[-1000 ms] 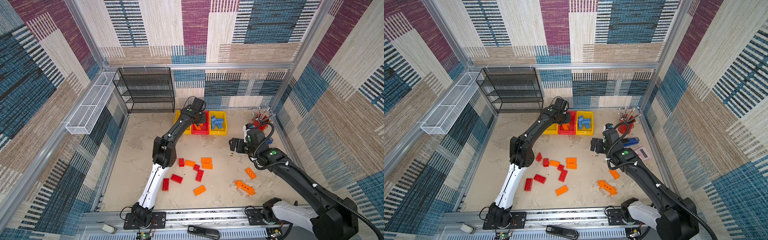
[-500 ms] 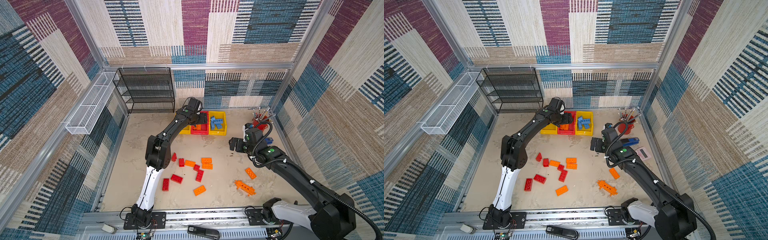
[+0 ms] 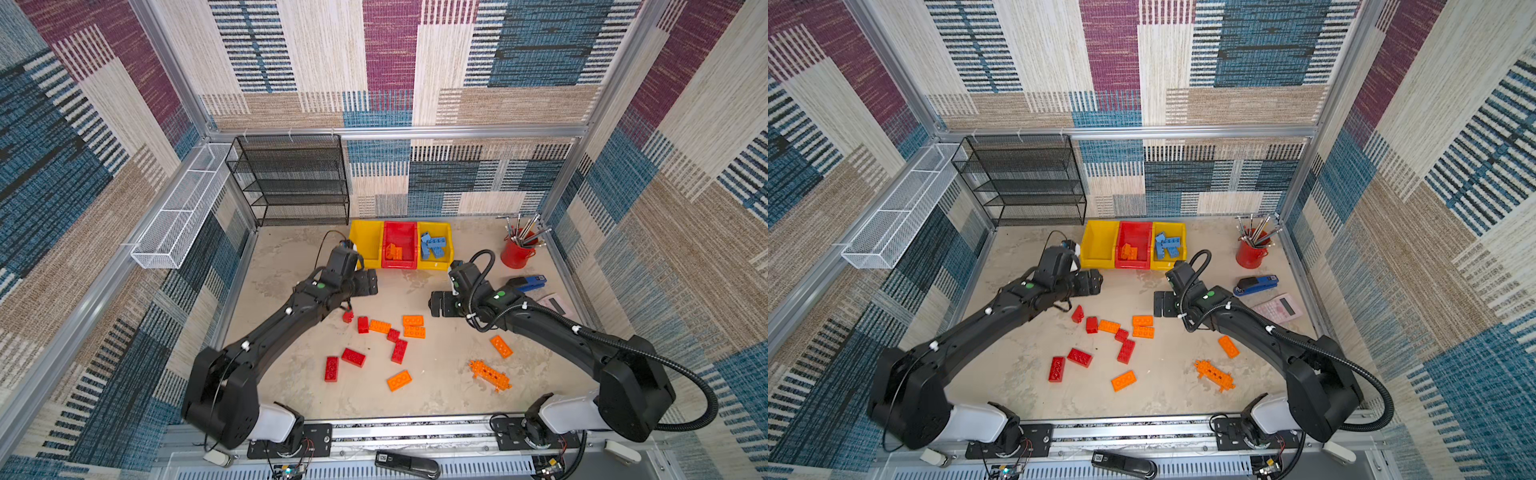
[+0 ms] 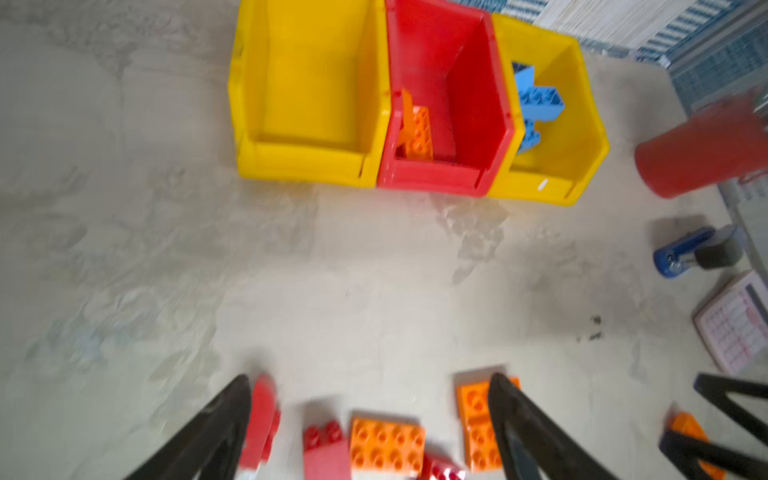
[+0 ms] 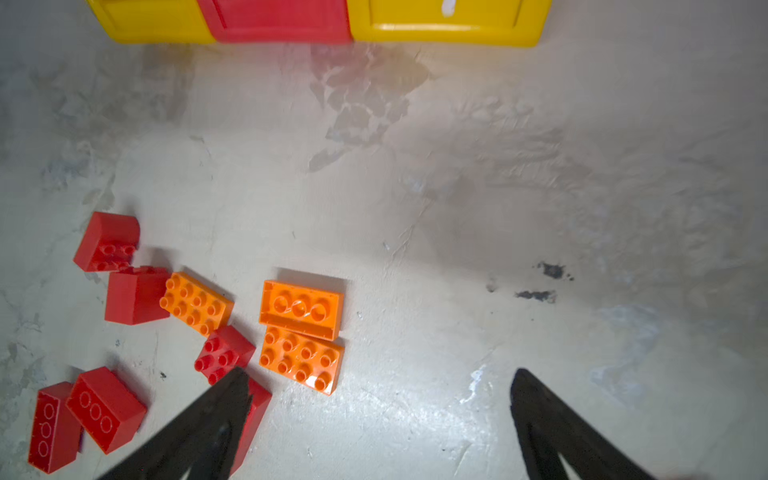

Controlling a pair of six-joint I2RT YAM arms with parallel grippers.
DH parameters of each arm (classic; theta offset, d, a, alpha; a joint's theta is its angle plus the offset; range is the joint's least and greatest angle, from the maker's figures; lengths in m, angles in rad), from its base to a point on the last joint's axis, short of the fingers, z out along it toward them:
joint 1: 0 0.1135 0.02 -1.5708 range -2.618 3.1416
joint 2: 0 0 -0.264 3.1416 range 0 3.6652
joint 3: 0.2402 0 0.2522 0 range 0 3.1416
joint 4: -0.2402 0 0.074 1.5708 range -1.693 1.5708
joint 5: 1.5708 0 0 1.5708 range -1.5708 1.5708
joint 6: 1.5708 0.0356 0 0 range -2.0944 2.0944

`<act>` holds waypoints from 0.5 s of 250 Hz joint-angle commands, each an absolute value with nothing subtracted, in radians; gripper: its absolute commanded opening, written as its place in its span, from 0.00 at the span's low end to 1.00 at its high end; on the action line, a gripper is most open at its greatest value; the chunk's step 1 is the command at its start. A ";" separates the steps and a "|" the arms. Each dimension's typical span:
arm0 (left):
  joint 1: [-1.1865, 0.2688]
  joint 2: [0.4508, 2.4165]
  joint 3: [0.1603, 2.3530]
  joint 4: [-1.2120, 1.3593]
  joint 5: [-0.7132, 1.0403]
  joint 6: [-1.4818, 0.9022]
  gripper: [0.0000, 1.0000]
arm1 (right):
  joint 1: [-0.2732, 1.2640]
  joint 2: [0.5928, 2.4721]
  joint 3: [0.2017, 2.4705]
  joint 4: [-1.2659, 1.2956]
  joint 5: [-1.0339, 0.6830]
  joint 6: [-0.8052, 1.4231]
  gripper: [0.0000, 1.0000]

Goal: Sort the legos into containers by color
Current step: 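Withdraw the left gripper while the right gripper reaches to the orange bricks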

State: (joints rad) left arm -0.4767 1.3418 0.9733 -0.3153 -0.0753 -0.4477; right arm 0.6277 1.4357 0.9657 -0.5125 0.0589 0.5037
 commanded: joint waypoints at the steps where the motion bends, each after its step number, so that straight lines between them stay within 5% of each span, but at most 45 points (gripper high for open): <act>1: -0.480 1.184 0.821 -0.254 -0.108 -0.513 0.94 | 0.672 1.506 0.991 -0.475 0.062 0.566 0.98; 62: -0.485 0.826 0.548 -0.260 -0.136 -0.608 0.97 | 0.746 1.672 1.080 -0.482 0.074 0.619 0.92; 125: -0.485 0.799 0.527 -0.313 -0.108 -0.599 0.97 | 0.792 1.775 1.157 -0.515 0.090 0.649 0.89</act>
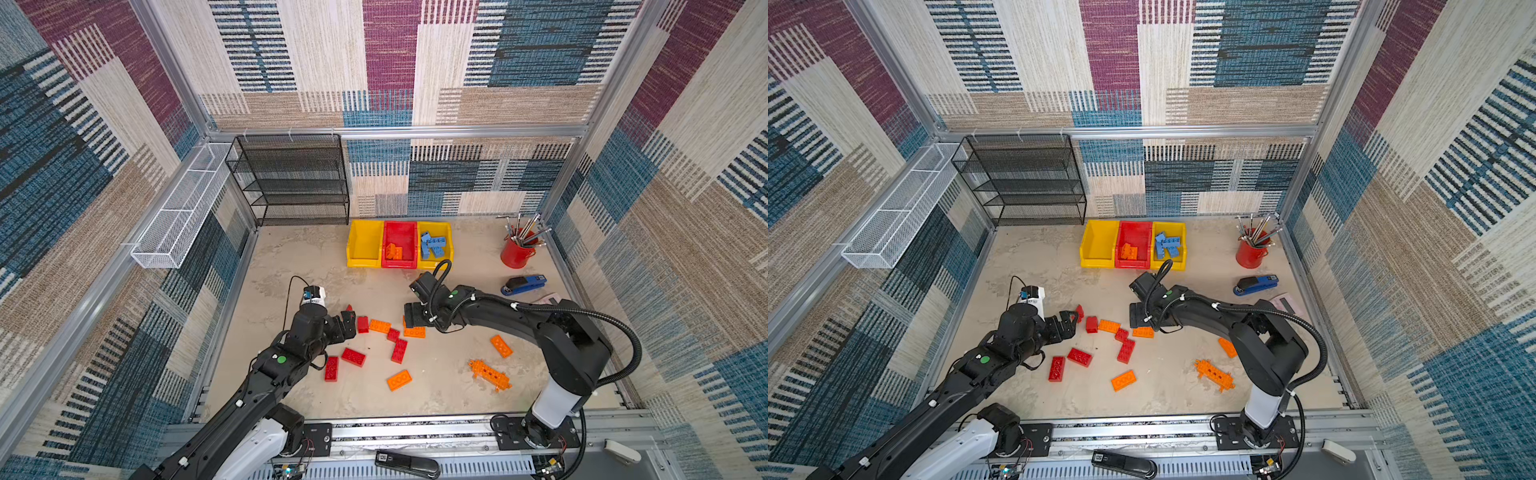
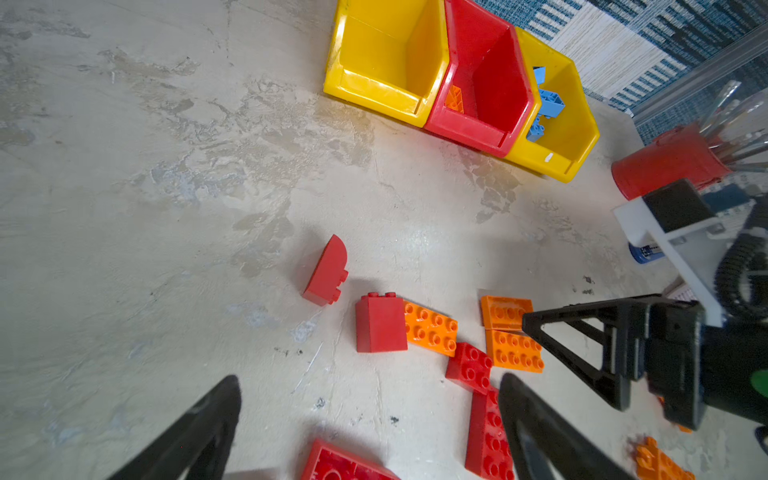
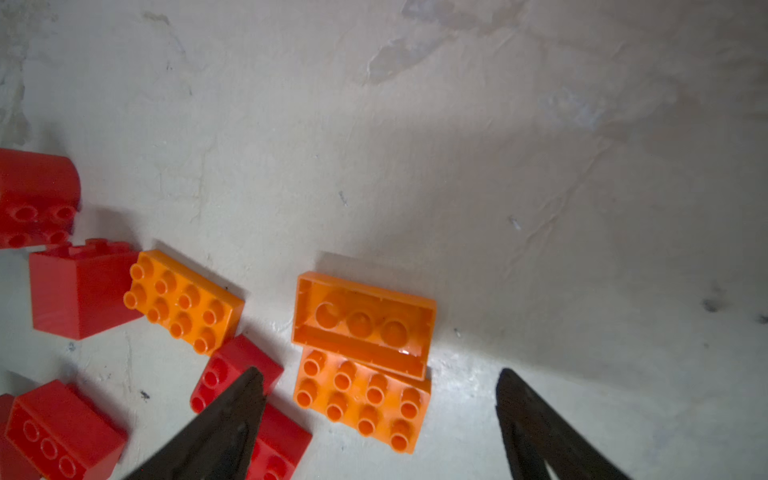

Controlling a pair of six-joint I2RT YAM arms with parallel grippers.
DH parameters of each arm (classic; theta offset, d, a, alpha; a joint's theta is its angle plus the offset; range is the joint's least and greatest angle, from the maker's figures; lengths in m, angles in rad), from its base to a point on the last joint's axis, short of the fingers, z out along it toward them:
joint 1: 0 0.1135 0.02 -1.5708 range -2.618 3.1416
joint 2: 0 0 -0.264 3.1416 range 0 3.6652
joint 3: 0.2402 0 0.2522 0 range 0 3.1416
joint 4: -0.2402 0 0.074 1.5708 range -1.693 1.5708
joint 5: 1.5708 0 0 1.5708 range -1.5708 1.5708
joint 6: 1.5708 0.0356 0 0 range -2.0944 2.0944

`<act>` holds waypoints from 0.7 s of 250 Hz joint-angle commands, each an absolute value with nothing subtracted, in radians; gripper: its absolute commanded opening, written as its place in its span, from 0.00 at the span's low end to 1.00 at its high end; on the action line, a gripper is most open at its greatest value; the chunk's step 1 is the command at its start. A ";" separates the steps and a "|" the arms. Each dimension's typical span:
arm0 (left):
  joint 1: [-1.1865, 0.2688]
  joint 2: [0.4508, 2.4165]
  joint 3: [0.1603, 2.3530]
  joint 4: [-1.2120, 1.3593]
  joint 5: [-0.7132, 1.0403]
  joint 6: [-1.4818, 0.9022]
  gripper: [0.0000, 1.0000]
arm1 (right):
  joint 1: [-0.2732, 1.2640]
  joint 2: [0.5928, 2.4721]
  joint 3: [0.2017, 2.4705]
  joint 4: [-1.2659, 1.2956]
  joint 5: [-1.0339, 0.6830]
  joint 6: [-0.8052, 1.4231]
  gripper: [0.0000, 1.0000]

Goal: Sort the legos into containers by color
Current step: 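Withdraw the left gripper while the right gripper reaches to the orange bricks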

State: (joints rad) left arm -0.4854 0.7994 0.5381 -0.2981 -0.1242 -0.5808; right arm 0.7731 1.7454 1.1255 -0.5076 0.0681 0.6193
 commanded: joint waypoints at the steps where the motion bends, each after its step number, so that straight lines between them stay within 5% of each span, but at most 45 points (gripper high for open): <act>1: -0.485 0.798 0.527 -0.313 -0.107 -0.599 0.97 | 0.793 1.777 1.159 -0.515 0.091 0.650 0.89; 175: -0.485 0.711 0.462 -0.280 -0.048 -0.607 0.97 | 0.827 1.899 1.273 -0.603 0.189 0.702 0.85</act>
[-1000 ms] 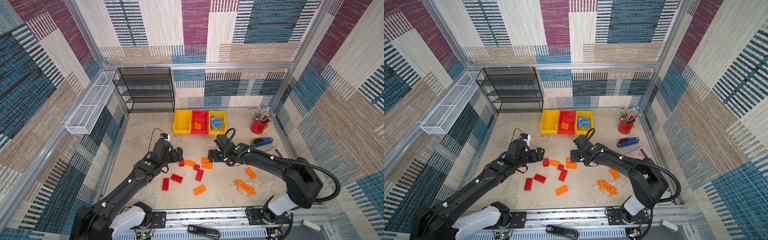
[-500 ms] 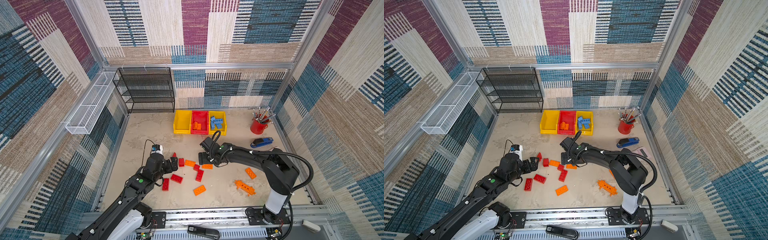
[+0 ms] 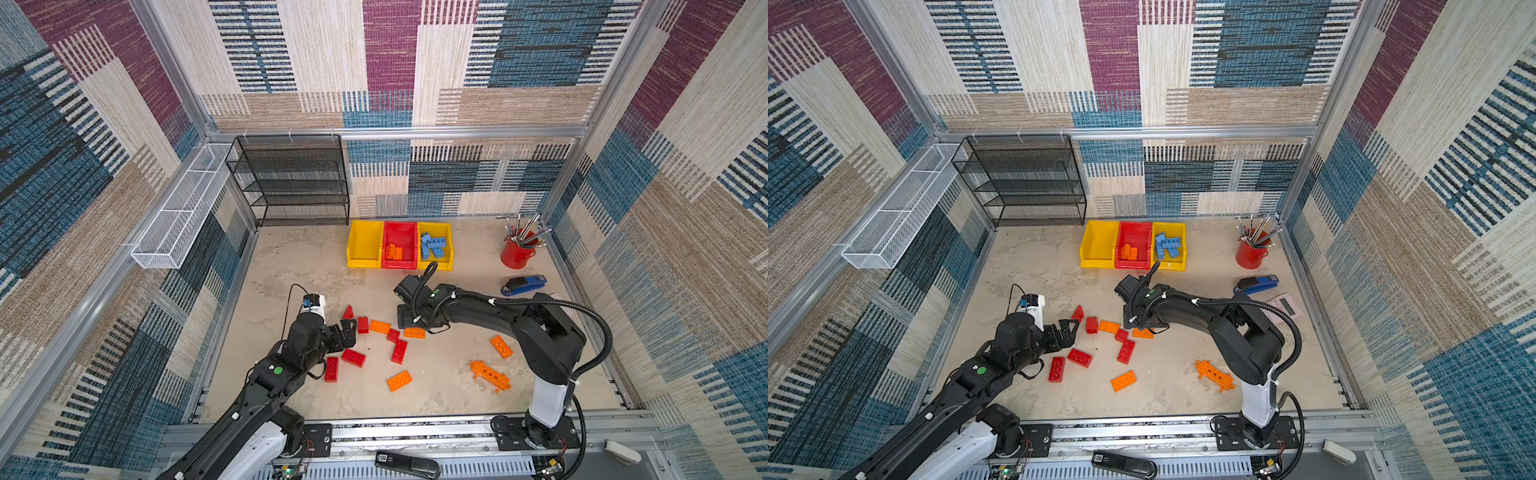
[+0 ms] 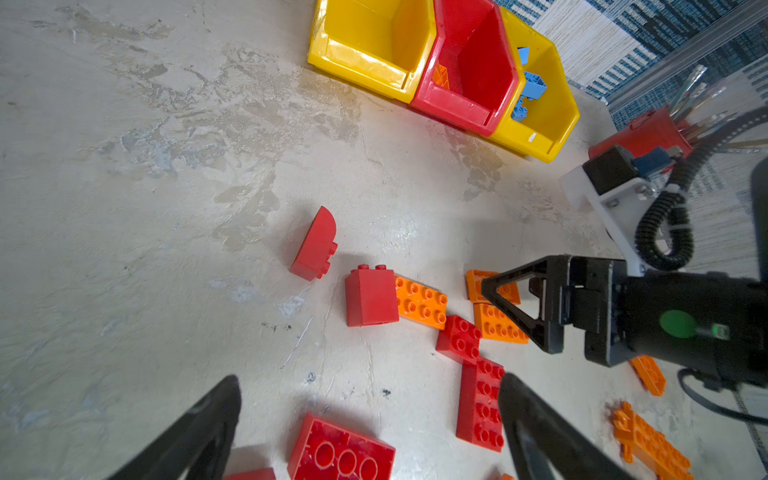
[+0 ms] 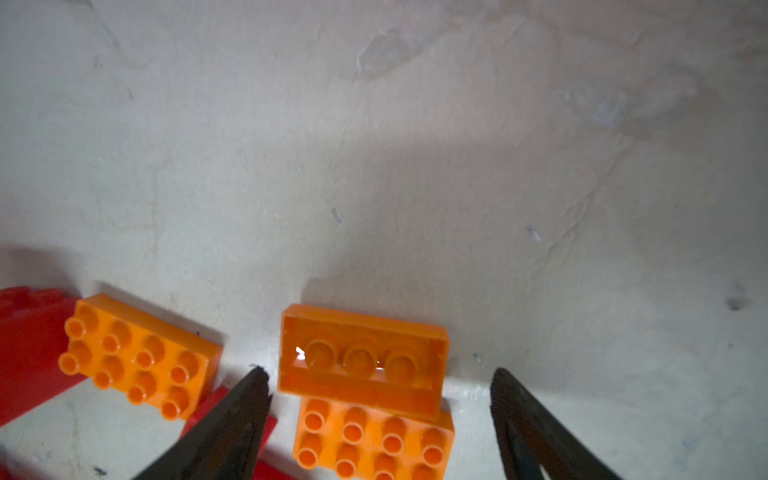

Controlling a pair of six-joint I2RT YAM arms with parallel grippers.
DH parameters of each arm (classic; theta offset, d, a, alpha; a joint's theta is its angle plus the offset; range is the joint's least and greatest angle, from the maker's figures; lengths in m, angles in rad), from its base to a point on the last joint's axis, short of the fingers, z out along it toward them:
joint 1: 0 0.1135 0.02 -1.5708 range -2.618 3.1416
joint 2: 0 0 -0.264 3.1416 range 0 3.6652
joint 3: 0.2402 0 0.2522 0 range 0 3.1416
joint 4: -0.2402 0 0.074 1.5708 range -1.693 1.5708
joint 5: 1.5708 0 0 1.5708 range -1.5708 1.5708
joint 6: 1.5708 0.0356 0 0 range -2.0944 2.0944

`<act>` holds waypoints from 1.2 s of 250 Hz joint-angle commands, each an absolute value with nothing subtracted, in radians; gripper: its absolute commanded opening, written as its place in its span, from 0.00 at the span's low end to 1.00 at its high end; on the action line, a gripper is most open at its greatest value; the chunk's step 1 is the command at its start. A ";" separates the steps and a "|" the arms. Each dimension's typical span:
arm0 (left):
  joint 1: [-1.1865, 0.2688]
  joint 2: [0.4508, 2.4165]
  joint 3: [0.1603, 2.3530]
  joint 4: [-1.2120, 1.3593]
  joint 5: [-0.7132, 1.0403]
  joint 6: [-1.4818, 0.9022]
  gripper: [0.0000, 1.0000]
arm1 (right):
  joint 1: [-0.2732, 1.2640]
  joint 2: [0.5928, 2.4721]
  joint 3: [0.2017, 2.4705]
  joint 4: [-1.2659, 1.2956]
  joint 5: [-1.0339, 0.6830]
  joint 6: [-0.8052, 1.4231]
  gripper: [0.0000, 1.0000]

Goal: Sort the legos into containers by color
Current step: 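Withdraw the left gripper while the right gripper reaches to the orange bricks, then grasp an orange brick with the right gripper and drop it into the red bin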

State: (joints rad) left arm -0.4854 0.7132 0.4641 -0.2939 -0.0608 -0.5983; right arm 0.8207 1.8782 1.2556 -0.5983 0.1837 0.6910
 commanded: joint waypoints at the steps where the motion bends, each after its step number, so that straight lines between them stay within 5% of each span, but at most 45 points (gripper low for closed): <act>1: -0.485 0.710 0.461 -0.280 -0.048 -0.606 0.97 | 0.827 1.899 1.273 -0.604 0.188 0.702 0.85; 66: -0.485 0.698 0.455 -0.286 -0.049 -0.609 0.97 | 0.826 1.950 1.280 -0.613 0.193 0.702 0.83; 106: -0.485 0.710 0.459 -0.280 -0.047 -0.615 0.97 | 0.827 1.963 1.281 -0.605 0.195 0.694 0.55; 141: -0.484 0.726 0.472 -0.276 -0.038 -0.617 0.97 | 0.826 1.954 1.314 -0.610 0.221 0.669 0.49; 205: -0.484 0.762 0.510 -0.288 -0.037 -0.609 0.97 | 0.759 1.986 1.523 -0.625 0.255 0.521 0.49; 300: -0.483 0.847 0.620 -0.331 -0.080 -0.591 0.97 | 0.605 2.318 2.151 -0.713 0.233 0.271 0.49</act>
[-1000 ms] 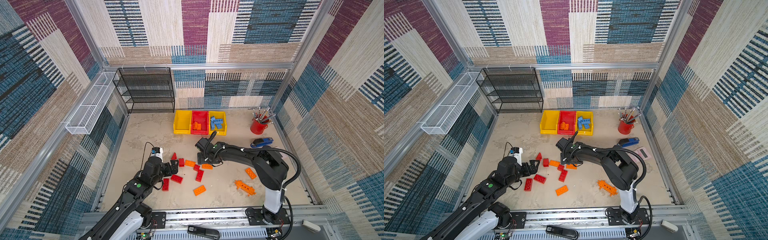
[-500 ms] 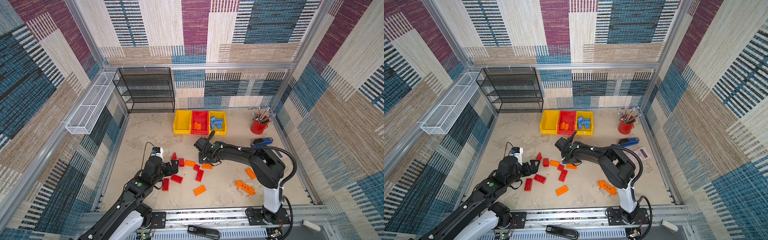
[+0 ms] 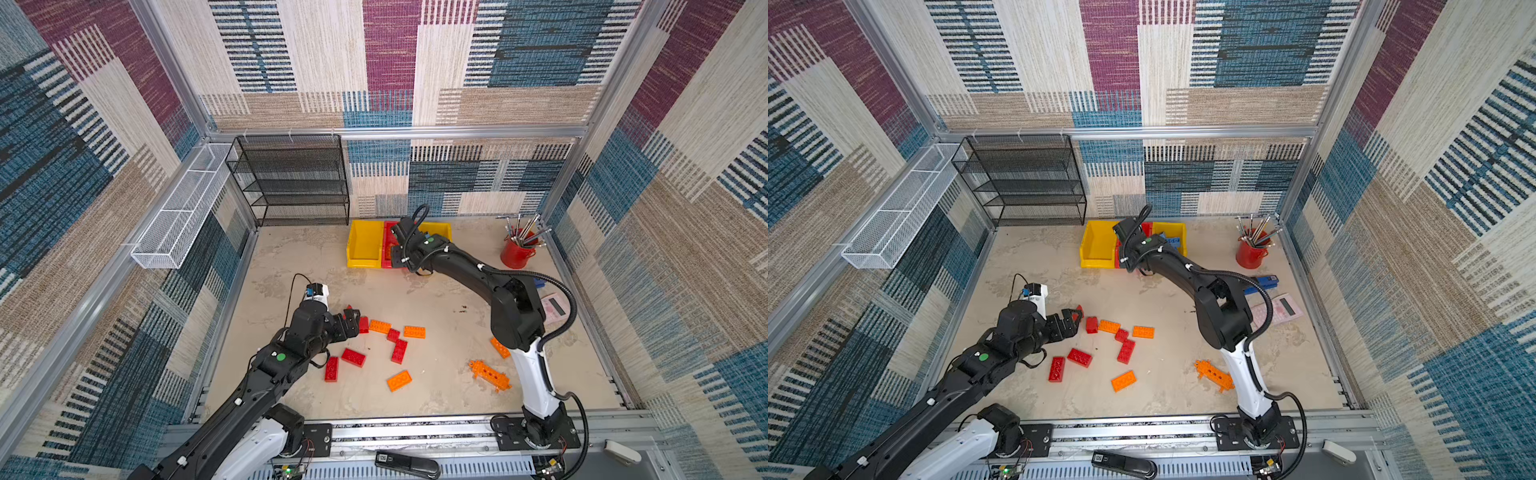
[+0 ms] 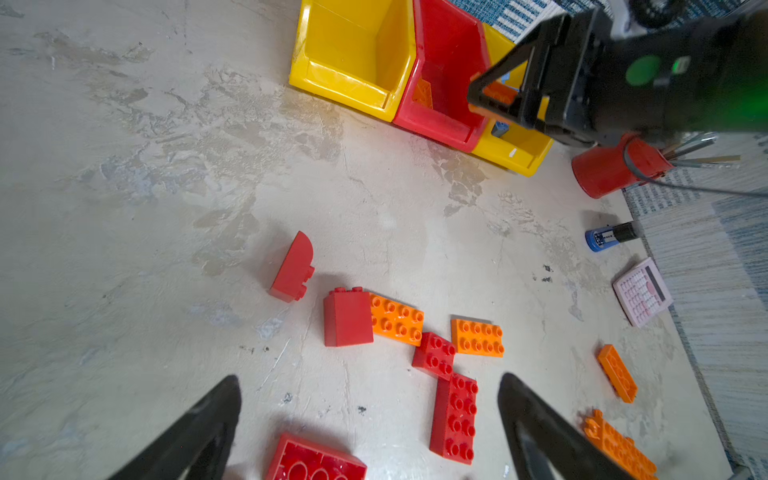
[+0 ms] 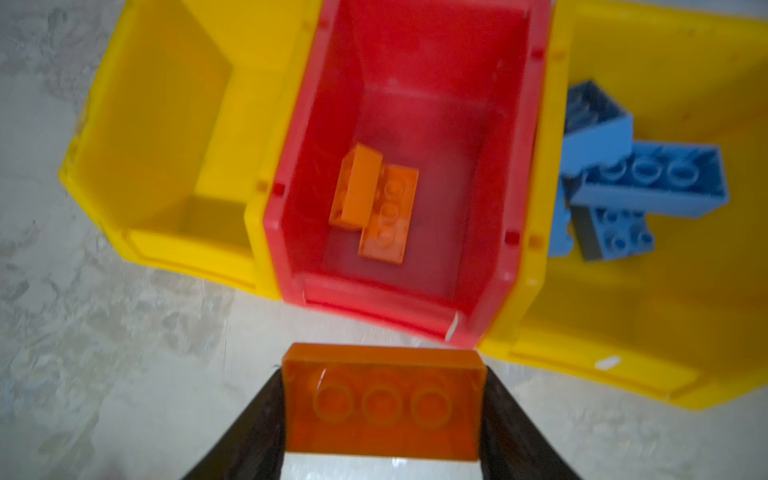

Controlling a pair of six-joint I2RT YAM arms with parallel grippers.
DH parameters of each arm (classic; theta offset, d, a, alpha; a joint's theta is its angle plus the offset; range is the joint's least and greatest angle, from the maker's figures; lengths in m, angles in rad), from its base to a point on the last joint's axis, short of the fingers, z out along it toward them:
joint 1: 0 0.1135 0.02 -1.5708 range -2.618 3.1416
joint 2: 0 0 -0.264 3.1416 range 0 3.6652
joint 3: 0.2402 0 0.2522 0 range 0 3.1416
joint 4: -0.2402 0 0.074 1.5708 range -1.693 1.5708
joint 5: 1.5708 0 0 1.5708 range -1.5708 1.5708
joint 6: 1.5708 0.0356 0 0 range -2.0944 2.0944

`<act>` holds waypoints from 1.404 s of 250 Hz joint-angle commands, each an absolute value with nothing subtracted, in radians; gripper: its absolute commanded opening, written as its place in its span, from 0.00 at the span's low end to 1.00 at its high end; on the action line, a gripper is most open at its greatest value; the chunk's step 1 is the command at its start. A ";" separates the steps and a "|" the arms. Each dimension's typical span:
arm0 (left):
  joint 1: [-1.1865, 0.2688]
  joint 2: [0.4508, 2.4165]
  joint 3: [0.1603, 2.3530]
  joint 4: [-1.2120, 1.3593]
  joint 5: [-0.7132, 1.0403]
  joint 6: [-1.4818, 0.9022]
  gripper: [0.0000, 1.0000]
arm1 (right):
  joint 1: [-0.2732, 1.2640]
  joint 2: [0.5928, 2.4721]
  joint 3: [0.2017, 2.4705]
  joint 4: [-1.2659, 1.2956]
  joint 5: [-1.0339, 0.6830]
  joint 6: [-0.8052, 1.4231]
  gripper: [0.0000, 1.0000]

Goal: Sort the legos into containers by color
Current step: 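Grasp an orange brick with the right gripper and drop it into the red bin, then move the right gripper back to another orange brick and grasp it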

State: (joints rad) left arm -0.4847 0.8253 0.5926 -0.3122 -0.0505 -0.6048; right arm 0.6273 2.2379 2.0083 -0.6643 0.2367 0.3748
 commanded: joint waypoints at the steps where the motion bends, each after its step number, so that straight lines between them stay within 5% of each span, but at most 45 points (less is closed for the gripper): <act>1: -0.483 0.848 0.620 -0.331 -0.080 -0.591 0.97 | 0.604 2.322 2.157 -0.714 0.233 0.269 0.50; 59: -0.483 0.933 0.667 -0.323 -0.072 -0.584 0.97 | 0.554 2.533 2.479 -0.784 0.199 0.216 0.54; 100: -0.482 0.955 0.684 -0.332 -0.067 -0.578 0.97 | 0.543 2.552 2.488 -0.749 0.170 0.195 0.83; 139: -0.483 0.936 0.680 -0.336 -0.079 -0.568 0.97 | 0.547 2.459 2.405 -0.724 0.163 0.207 0.91; 188: -0.483 0.914 0.644 -0.338 -0.055 -0.574 0.97 | 0.608 2.232 2.132 -0.703 0.210 0.264 0.91; 284: -0.488 0.702 0.395 -0.288 0.019 -0.671 0.96 | 0.807 1.730 1.259 -0.600 0.223 0.621 0.90; 351: -0.489 0.586 0.325 -0.291 0.013 -0.686 0.96 | 0.887 1.665 1.069 -0.562 0.193 0.774 0.90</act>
